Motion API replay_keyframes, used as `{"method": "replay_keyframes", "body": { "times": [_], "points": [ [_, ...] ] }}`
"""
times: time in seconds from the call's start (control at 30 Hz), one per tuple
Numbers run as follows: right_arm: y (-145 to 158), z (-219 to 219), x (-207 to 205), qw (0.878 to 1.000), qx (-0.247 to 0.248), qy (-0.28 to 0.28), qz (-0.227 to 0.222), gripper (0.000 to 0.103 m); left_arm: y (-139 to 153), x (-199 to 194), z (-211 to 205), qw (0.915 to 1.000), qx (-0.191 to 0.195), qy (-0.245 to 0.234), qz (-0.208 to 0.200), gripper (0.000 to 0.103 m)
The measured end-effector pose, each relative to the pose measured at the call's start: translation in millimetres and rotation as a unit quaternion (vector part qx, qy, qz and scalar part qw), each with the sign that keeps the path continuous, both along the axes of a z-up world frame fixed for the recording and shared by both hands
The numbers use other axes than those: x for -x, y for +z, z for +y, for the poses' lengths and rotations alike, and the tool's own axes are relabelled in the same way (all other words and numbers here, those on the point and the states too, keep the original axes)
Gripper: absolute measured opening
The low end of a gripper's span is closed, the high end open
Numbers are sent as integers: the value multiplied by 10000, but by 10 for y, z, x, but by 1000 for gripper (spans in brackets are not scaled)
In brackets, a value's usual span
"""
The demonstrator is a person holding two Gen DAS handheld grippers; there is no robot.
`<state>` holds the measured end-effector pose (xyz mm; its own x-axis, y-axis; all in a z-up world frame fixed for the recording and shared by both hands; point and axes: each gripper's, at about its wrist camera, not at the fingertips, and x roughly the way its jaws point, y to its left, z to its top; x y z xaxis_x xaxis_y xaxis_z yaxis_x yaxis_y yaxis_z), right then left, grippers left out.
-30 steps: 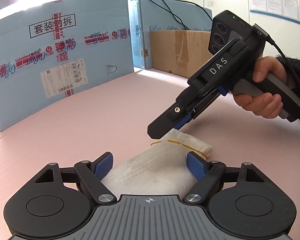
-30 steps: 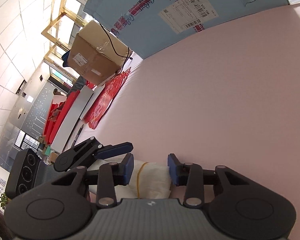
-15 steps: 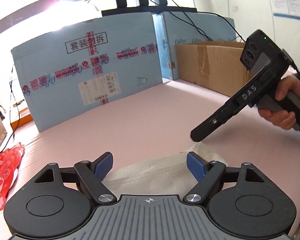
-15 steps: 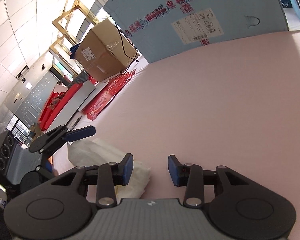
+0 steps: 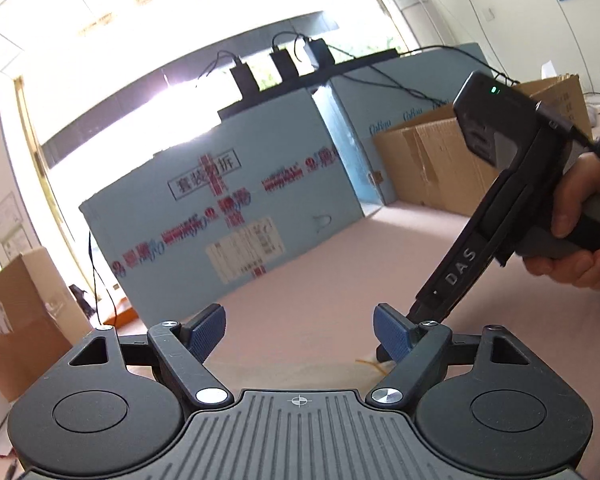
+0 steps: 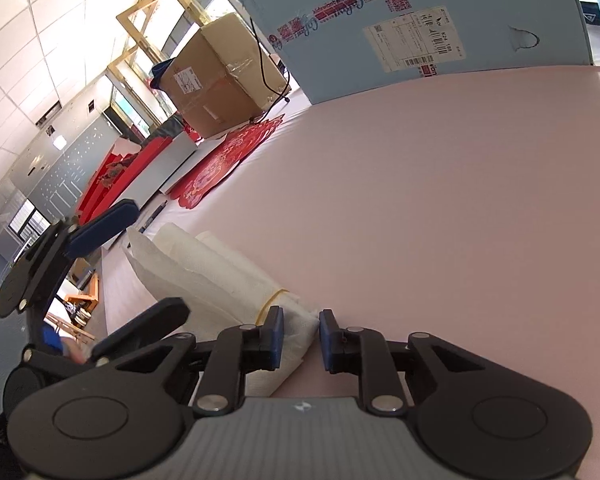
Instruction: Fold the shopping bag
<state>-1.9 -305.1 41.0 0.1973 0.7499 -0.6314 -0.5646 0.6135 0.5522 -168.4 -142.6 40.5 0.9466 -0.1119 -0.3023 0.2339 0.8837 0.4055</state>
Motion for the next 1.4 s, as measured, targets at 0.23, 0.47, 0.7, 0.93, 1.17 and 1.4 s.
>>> {"method": "replay_keyframes", "body": {
  "times": [0.23, 0.47, 0.7, 0.93, 1.17, 1.4],
  "points": [
    [75, -111, -12, 9990, -22, 220, -396, 31, -199, -275, 55, 9902, 598, 63, 1264, 55],
    [86, 224, 120, 9872, 571, 1029, -1080, 33, -308, -328, -46, 9888, 27, 416, 1431, 57],
    [81, 212, 328, 9851, 576, 1110, -1183, 28, -336, -357, -186, 9825, -1111, 691, 1322, 57],
    [194, 247, 468, 9836, 657, 992, -1358, 26, -324, -326, -95, 9825, -1153, 723, 1276, 55],
    [126, 395, 623, 9638, 1187, 941, -2194, 26, -356, -352, -20, 9757, -1502, 1124, 1133, 62],
    [85, 327, 564, 9703, 1052, 900, -1984, 26, -417, -376, 281, 9674, -1862, 1448, 921, 63]
  ]
}}
